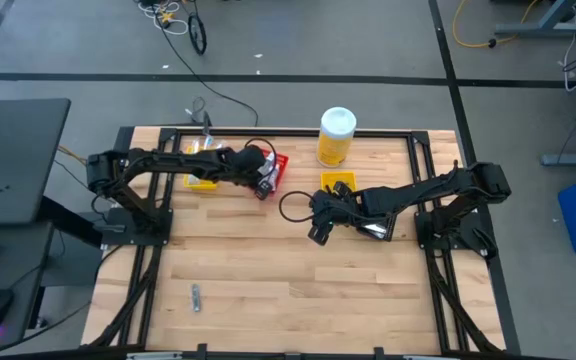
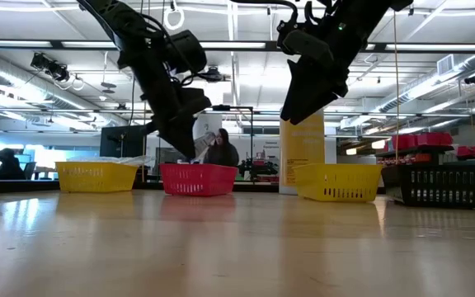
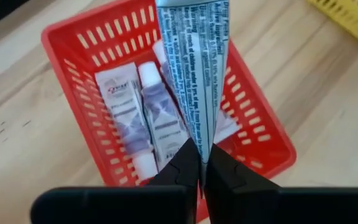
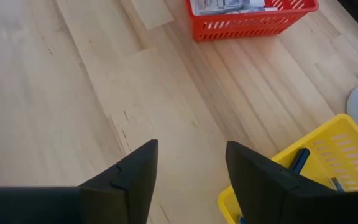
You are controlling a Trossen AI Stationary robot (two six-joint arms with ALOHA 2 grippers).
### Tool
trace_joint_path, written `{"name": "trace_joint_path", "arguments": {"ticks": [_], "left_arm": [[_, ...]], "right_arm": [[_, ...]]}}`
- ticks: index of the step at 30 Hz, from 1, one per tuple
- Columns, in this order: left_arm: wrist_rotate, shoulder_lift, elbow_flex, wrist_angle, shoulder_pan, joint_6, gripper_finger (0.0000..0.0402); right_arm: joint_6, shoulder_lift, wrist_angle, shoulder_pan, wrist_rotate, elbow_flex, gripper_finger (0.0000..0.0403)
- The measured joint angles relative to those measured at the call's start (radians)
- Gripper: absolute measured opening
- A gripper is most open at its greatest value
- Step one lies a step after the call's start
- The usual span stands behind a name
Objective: Pick & Place Travel size toiletries
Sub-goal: Put the white toothpaste into the red basket
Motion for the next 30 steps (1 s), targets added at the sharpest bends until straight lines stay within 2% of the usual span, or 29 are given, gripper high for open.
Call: {"name": "trace_joint_path", "arguments": {"ticks": [12,18,20,30], "left_arm": [[-0.004,0.035,0.001,-0.046,0.013,0.009,0.0011],[0.028,0.036,0.001,-0.054,0.057,0.039,0.0012],[0.069,0.037,0.000,-0.060,0.078,0.057,0.0012],[0.130,0.125,0.004,-0.065,0.093,0.089,0.0019]], "right_arm": [[0.005,0.000,0.021,0.000,-0.001,0.000,0.0204],[0.005,0.000,0.024,0.000,-0.001,-0.001,0.0211],[0.005,0.001,0.026,0.000,-0.001,-0.001,0.0211],[-0.002,0.001,0.042,0.000,-0.001,-0.001,0.0194]]}}
